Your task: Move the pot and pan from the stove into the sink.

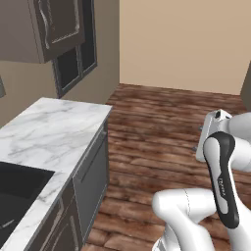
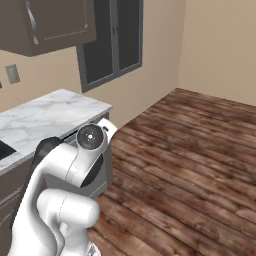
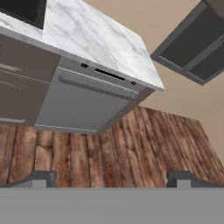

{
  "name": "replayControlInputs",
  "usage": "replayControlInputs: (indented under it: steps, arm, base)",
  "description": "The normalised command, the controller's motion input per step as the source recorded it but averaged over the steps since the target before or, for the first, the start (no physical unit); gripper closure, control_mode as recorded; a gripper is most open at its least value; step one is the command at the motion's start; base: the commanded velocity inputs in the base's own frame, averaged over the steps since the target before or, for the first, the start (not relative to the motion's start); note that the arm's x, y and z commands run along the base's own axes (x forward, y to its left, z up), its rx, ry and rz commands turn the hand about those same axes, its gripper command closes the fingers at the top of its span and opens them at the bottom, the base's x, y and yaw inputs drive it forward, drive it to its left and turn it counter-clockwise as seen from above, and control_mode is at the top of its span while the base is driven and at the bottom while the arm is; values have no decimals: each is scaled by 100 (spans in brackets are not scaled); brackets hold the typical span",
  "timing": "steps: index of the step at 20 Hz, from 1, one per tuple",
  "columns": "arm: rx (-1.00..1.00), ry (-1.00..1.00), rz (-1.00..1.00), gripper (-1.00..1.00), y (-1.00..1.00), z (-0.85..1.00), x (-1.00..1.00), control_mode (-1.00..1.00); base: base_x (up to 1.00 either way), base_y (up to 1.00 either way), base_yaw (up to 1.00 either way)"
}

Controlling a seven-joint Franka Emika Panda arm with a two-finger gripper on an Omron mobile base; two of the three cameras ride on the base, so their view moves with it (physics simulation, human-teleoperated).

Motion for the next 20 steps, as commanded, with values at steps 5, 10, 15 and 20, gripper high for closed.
replayControlInputs:
  steps: [5, 10, 15, 20]
  arm:
    - [0, 0, 0, -100, 0, 0, 0, 100]
    - [0, 0, 0, -100, 0, 0, 0, 100]
    - [0, 0, 0, -100, 0, 0, 0, 100]
    - [0, 0, 0, -100, 0, 0, 0, 100]
  base:
    - [0, -11, -50]
    - [0, -17, -48]
    - [0, -28, -44]
    - [-3, -18, -17]
